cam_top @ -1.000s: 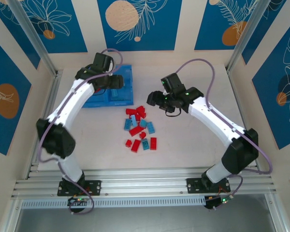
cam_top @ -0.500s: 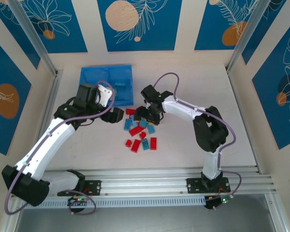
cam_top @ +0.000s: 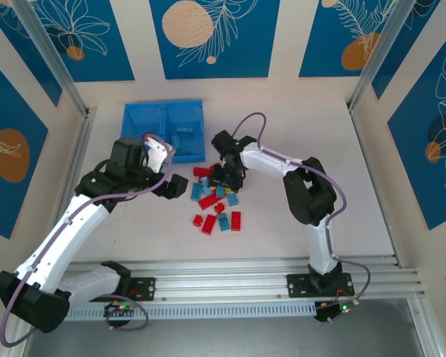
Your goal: Sort the legos into containers by color
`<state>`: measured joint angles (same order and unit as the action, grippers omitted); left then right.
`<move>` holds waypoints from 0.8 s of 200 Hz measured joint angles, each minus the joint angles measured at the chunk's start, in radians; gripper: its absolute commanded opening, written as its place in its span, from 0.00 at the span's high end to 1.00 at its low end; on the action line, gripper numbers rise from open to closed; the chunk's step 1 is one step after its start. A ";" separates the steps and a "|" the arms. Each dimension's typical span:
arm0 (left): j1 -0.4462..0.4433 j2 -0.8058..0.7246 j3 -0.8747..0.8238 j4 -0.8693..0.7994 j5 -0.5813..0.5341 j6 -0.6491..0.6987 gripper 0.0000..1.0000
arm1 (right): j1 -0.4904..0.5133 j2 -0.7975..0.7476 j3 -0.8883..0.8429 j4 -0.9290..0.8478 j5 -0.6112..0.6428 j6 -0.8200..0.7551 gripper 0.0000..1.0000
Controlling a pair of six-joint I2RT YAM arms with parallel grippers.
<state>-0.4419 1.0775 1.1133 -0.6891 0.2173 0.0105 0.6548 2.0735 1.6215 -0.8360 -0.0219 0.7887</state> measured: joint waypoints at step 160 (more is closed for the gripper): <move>0.000 -0.010 -0.021 0.050 -0.090 -0.030 0.00 | 0.030 -0.134 0.051 -0.051 0.110 -0.042 0.69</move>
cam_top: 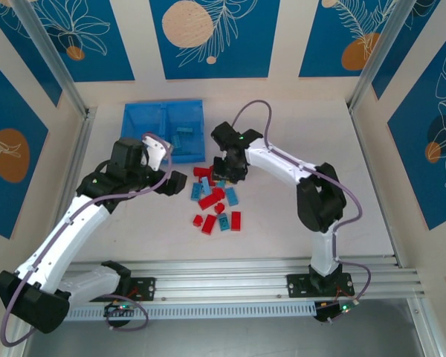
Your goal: Sort the legos into containers by color
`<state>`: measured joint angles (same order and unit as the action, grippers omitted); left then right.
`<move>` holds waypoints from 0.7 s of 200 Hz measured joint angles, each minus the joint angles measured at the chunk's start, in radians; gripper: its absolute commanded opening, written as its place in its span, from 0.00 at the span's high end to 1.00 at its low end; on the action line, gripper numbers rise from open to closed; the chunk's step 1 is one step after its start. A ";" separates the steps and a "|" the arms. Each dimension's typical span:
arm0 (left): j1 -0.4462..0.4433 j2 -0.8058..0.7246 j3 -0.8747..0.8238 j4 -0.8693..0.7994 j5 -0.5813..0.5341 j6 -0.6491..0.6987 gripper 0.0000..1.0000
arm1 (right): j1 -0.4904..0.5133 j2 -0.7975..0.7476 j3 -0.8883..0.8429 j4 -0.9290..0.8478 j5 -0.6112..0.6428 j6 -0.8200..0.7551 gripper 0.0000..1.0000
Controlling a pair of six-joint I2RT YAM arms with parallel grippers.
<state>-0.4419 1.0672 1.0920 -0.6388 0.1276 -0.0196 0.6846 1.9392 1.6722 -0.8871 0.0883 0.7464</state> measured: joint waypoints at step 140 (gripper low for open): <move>0.000 -0.039 0.171 -0.177 -0.342 -0.221 0.00 | 0.095 0.595 0.948 0.289 0.262 -0.651 0.67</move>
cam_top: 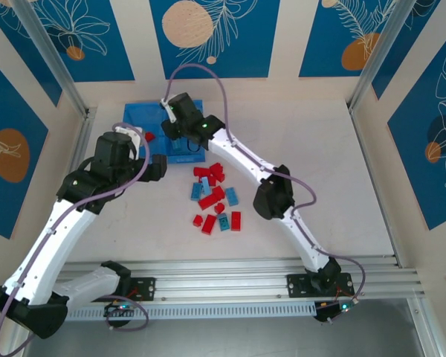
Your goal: Sort the legos into containers by color
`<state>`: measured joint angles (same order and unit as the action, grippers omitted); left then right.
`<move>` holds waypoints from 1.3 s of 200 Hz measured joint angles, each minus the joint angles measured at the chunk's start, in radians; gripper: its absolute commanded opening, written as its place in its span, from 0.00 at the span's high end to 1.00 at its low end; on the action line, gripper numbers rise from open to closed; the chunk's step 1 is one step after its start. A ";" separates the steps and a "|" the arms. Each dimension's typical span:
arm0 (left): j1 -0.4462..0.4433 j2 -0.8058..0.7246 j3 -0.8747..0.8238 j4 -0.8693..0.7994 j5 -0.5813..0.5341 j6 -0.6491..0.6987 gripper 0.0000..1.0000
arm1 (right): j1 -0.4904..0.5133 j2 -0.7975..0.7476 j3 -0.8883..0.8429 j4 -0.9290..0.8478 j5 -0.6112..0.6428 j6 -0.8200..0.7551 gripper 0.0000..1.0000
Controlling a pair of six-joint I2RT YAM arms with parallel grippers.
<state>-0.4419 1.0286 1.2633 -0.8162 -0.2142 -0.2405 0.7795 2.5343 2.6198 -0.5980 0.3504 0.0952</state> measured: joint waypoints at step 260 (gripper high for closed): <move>-0.154 0.458 -0.243 0.051 0.488 0.178 0.11 | -0.224 -0.835 -0.806 -0.156 -0.126 0.360 0.26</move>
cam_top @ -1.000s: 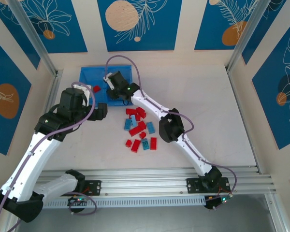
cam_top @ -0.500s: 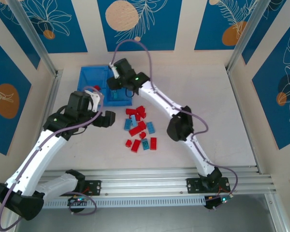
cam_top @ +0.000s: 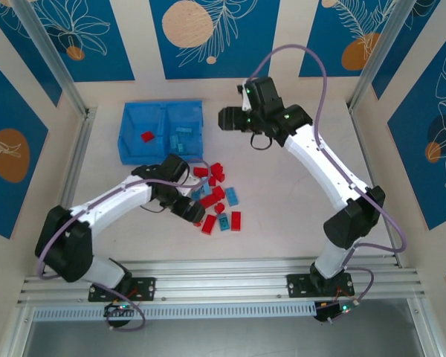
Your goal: Sort the legos into containers by color
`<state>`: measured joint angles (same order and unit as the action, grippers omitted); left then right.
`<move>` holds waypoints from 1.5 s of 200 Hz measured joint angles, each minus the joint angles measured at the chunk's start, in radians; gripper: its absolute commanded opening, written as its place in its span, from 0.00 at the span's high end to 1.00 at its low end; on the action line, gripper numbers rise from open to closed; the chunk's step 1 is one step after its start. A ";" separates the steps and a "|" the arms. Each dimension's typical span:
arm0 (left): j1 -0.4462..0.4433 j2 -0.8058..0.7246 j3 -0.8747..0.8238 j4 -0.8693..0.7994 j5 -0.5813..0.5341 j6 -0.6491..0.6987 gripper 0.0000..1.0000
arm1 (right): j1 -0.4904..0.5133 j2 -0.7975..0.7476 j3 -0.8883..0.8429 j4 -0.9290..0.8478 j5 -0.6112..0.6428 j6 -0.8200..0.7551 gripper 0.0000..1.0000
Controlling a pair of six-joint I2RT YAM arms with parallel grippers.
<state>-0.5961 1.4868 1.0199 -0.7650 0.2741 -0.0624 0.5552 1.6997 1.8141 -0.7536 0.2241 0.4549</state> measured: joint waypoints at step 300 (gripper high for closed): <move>-0.008 0.154 0.156 0.005 -0.165 -0.010 0.82 | 0.034 -0.065 -0.164 -0.095 -0.244 0.171 0.26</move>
<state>-0.6044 1.6413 1.1763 -0.7597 0.1089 -0.0723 0.5896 1.6344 1.6497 -0.8482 -0.0196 0.6258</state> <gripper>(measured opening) 0.262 0.740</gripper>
